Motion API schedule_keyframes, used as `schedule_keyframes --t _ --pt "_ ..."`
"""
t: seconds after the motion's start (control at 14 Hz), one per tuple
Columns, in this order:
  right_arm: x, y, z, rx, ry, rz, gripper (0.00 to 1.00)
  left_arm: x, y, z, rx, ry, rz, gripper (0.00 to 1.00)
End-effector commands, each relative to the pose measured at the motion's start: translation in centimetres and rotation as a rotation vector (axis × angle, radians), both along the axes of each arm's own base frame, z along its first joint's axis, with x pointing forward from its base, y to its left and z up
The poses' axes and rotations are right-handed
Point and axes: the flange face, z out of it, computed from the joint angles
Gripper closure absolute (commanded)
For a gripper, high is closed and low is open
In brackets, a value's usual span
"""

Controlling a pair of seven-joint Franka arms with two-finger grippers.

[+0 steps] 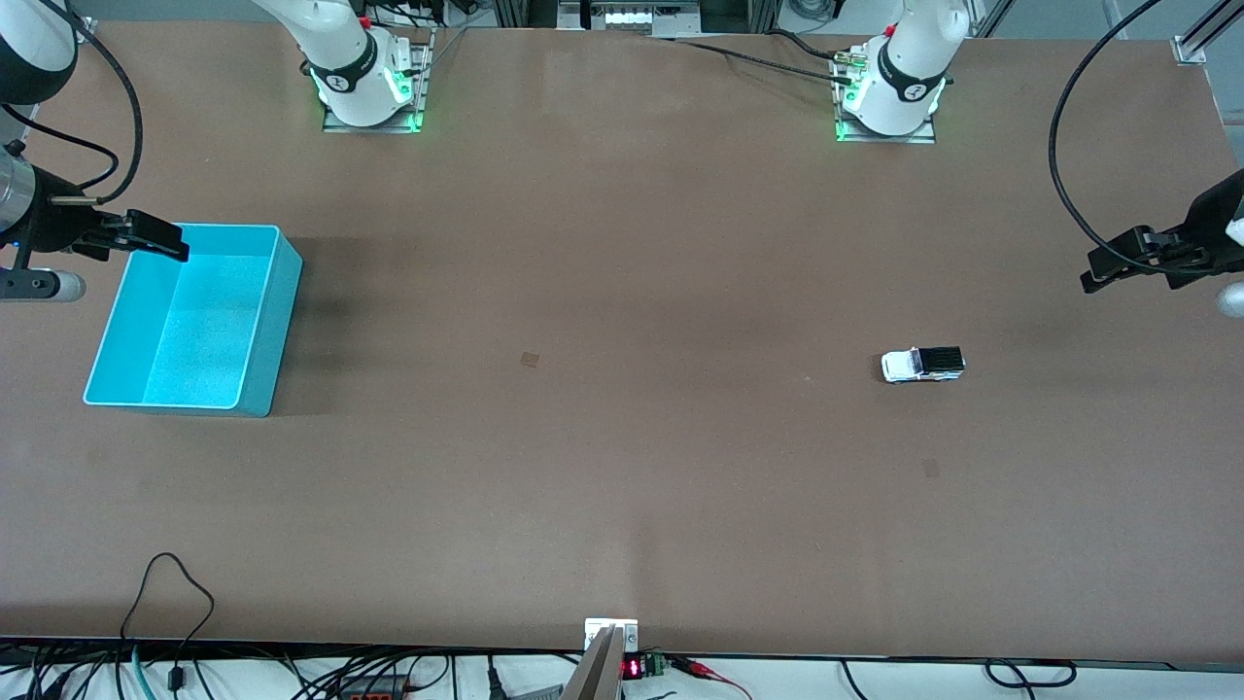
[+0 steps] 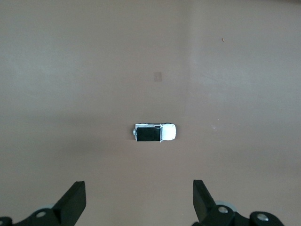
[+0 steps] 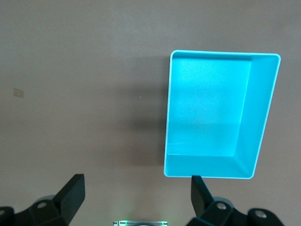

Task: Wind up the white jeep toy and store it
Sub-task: 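Reach the left gripper over the white toy jeep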

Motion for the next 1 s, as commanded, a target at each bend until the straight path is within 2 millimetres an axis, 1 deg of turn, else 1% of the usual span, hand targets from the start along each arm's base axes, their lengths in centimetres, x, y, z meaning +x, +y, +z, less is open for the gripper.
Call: schedule_keyframes --t 0.0,0.21,0.36,0.5,0.64,0.72,0.79,0.86,0.93 --pt "-0.2 -0.1 0.4 0.011 0.006 -0.001 0.00 -1.6 -0.6 -0.1 -0.013 0.010 -0.004 0.00" --pt "-0.1 -0.1 0.3 0.011 0.006 -0.001 0.00 -1.4 -0.8 -0.6 -0.011 0.019 -0.016 0.00" --pt "-0.2 -0.1 0.3 0.011 0.008 -0.001 0.00 -1.2 -0.9 -2.2 -0.014 0.057 -0.024 0.00" --pt "-0.2 -0.1 0.4 0.011 0.006 -0.001 0.00 -0.3 -2.3 -4.5 -0.017 0.087 -0.071 0.00" --pt "-0.2 -0.1 0.3 0.011 0.008 -0.001 0.00 0.6 -2.9 -7.8 -0.015 0.102 -0.099 0.00" --pt "-0.1 -0.1 0.3 0.011 0.006 -0.001 0.00 0.7 -3.8 -9.6 -0.015 0.093 -0.157 0.00" --pt "-0.1 -0.1 0.3 0.011 0.006 -0.001 0.00 0.6 -4.2 -11.3 -0.017 0.096 -0.202 0.00" --pt "-0.2 -0.1 0.3 0.011 0.008 -0.001 0.00 0.2 -4.1 -13.5 -0.020 0.113 -0.252 0.00" --pt "-0.2 -0.3 0.4 0.011 0.006 -0.004 0.00 0.0 -3.8 -15.2 -0.025 0.119 -0.302 0.00"
